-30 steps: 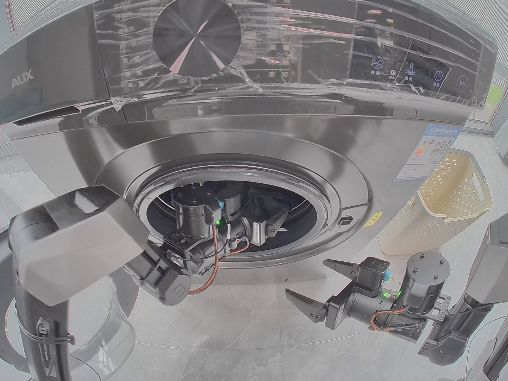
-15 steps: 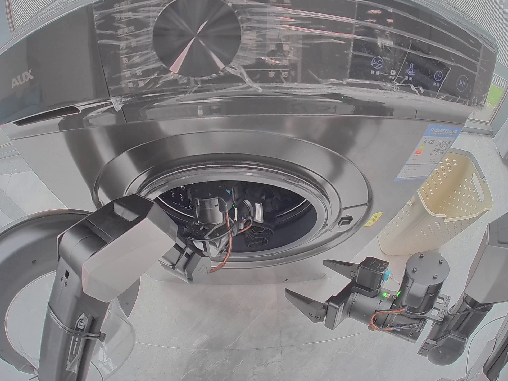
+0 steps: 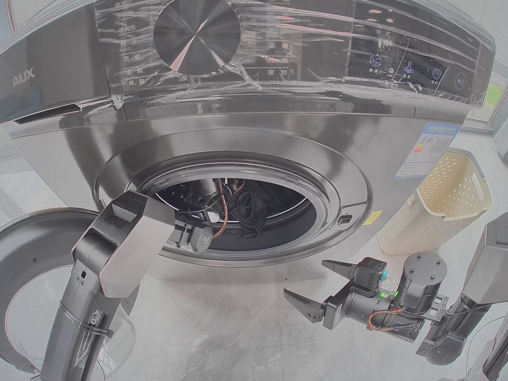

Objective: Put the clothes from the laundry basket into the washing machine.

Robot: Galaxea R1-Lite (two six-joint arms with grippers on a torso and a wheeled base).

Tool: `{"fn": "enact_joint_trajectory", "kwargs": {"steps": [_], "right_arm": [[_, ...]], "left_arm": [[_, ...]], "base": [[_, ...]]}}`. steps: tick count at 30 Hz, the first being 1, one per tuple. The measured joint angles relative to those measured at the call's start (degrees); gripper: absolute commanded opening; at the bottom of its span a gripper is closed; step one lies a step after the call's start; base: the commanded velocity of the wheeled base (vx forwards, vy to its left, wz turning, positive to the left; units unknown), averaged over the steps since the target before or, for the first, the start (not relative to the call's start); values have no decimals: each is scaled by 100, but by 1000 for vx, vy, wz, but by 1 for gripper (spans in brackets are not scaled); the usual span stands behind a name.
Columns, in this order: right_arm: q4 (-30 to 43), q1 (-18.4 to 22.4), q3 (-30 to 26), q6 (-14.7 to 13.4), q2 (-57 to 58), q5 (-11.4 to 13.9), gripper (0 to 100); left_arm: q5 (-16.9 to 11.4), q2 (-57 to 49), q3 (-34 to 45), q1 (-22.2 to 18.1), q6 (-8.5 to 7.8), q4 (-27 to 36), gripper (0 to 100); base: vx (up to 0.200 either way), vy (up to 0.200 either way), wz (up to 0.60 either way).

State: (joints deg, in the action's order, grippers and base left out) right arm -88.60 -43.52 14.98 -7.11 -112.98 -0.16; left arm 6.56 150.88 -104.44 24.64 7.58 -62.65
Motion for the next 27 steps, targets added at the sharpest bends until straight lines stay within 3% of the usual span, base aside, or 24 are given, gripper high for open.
{"fn": "enact_joint_trajectory", "kwargs": {"steps": [1,2,8,14,20,27], "right_arm": [[0,-2,0,0,-9,0,100],[0,-9,1,-2,-11,0,100],[-2,-35,4,-2,-28,0,100],[0,-39,4,0,-30,-2,100],[-2,-39,-7,0,-30,-2,100],[2,-39,-38,0,-28,0,100]], "left_arm": [[17,24,-85,-17,21,30,0],[26,39,-138,-30,32,38,100],[46,74,-127,-63,62,44,100],[69,-50,383,16,95,40,100],[9,-439,1541,254,68,-50,100],[-128,-1156,3454,713,29,-378,100]], "base": [[0,0,0],[0,0,0],[0,0,0],[0,0,0],[0,0,0],[0,0,0]]}}
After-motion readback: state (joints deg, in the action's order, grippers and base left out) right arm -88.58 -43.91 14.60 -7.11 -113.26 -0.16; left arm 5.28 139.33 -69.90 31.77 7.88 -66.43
